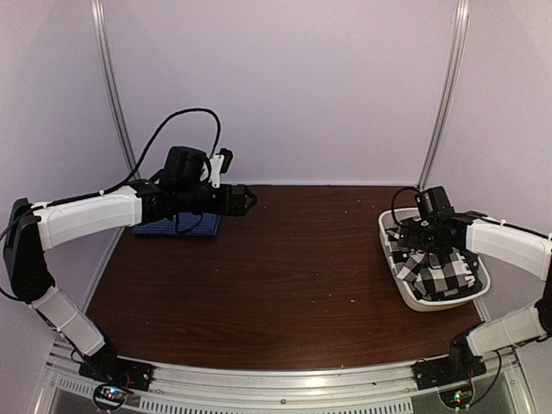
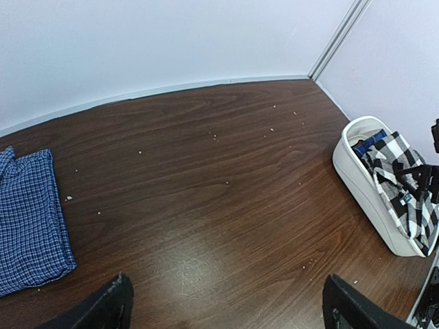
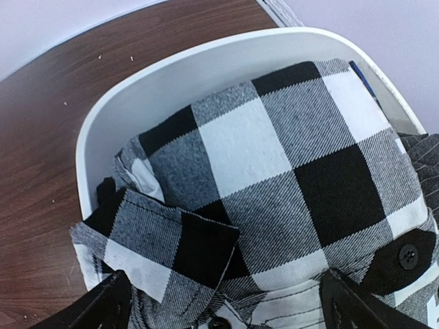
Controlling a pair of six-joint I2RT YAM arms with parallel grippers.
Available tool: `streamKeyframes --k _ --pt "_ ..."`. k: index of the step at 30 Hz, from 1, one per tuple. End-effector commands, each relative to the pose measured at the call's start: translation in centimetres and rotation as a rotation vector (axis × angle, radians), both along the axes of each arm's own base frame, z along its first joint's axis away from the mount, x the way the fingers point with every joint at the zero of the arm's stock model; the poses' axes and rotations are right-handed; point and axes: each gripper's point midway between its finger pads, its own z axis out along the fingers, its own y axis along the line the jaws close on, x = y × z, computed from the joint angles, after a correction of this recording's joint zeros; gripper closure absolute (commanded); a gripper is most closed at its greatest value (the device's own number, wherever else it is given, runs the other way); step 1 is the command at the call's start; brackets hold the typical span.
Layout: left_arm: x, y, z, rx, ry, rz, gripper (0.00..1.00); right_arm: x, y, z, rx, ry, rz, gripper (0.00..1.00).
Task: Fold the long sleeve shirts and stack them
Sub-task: Pick up the crumpled shirt from the bin.
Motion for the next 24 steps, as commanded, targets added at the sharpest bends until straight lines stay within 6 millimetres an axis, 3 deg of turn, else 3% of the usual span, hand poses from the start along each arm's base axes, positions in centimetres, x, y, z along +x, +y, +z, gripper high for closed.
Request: streamKeyframes --k 1,7,9,11,16,20,24 --pt "-0.2 -0.2 1.4 -0.015 -0.047 -0.017 0.02 -0.9 -0.4 -2.3 -0.01 0.059 -0.008 0.06" --pt "-0.2 -0.2 1.5 -0.014 -0.049 -0.016 0.02 -0.7 0.0 -4.6 -0.012 0.116 0.006 0.18" --pt "-0.2 -0.2 1.4 -0.014 -0.046 -0.016 0.02 -0.4 0.1 -4.5 -0.015 0.117 0.012 0.26" --pt "-0.2 -0.2 1.4 -0.014 -0.045 -0.015 0.02 -0.1 0.1 -3.8 -0.017 0.107 0.014 0.4" --pt "-0.2 -0.1 1.5 -0.015 -0.046 -0.012 0.02 0.7 0.4 -0.6 -0.019 0.059 0.033 0.78" --pt "-0.2 0.0 1.6 -0.014 -0.047 -0.008 0.02 1.6 1.5 2.7 0.016 -0.004 0.089 1.0" --pt "-0.1 0.1 1.8 -0.015 -0.051 0.0 0.02 2.7 3.9 7.3 0.074 -0.087 0.184 1.0"
